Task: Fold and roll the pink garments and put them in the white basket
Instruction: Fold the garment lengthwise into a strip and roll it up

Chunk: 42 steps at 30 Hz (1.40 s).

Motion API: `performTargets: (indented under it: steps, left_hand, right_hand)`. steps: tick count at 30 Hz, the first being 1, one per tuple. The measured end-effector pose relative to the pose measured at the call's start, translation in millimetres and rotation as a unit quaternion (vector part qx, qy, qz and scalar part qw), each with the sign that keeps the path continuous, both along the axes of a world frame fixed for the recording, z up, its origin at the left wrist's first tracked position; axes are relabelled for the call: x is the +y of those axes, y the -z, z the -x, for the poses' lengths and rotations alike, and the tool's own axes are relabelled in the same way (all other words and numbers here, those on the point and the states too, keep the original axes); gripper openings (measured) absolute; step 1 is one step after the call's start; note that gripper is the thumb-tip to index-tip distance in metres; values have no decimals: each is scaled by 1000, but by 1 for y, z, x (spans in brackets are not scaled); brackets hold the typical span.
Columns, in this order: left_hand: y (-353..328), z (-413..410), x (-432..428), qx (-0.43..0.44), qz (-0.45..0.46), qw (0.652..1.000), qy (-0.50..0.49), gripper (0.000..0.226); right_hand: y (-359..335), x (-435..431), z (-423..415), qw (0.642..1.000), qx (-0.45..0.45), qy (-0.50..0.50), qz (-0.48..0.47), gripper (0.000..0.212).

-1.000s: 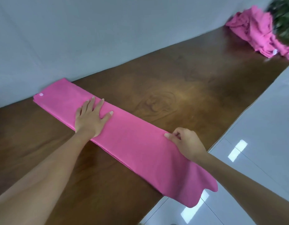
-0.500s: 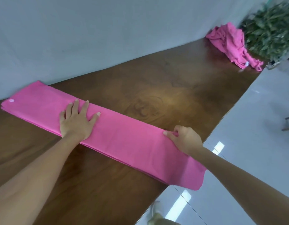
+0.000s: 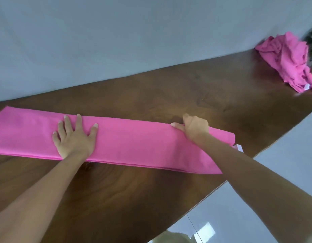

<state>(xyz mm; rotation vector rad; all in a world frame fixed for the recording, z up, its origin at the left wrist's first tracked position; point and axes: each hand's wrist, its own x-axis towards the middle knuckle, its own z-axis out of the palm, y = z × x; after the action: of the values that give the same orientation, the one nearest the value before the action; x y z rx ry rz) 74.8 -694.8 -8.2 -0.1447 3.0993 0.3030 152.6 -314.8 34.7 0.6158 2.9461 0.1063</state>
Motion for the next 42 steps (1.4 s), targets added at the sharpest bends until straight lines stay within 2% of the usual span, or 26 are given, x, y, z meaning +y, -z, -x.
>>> performTargets:
  steps: [8, 13, 15, 18, 20, 22, 24, 26, 28, 30, 34, 42]
  left_hand:
    - [0, -24, 23, 8, -2, 992, -124, 81]
    - [-6, -38, 36, -18, 1, 989, -147, 75]
    - [-12, -38, 37, -4, 24, 993, -114, 66]
    - [-18, -33, 34, 35, 59, 998, 16, 53]
    - [-17, -30, 32, 47, 50, 990, 125, 53]
    - [-14, -29, 34, 43, 44, 975, 214, 59]
    - [-10, -28, 36, 35, 62, 960, 269, 59]
    - [-8, -26, 35, 28, 61, 956, 285, 55]
    - [-10, -24, 33, 15, 35, 958, 285, 53]
    - [-11, -23, 30, 8, 18, 956, 292, 53]
    - [-9, -24, 15, 5, 21, 953, 303, 57]
    - [-5, -14, -55, -2, 27, 969, 245, 63]
  right_hand:
    - [9, 29, 64, 994, 36, -99, 15, 64]
    - [15, 39, 84, 985, 79, -154, 18, 57]
    - [18, 43, 85, 979, 107, -162, 60, 52]
    - [18, 39, 77, 974, 142, -146, 99, 42]
    - [18, 24, 69, 966, 171, -159, 110, 31]
    - [14, -1, 58, 950, 198, -183, 161, 27]
    - [7, -37, 46, 929, 197, -195, 246, 33]
    - [1, -83, 33, 910, 163, -177, 337, 45]
    - [1, -126, 25, 904, 117, -164, 378, 58]
    - [9, -160, 24, 922, 73, -165, 343, 64]
    - [25, -187, 25, 966, 7, -174, 193, 71]
    - [28, -194, 20, 981, -1, -176, 80, 76]
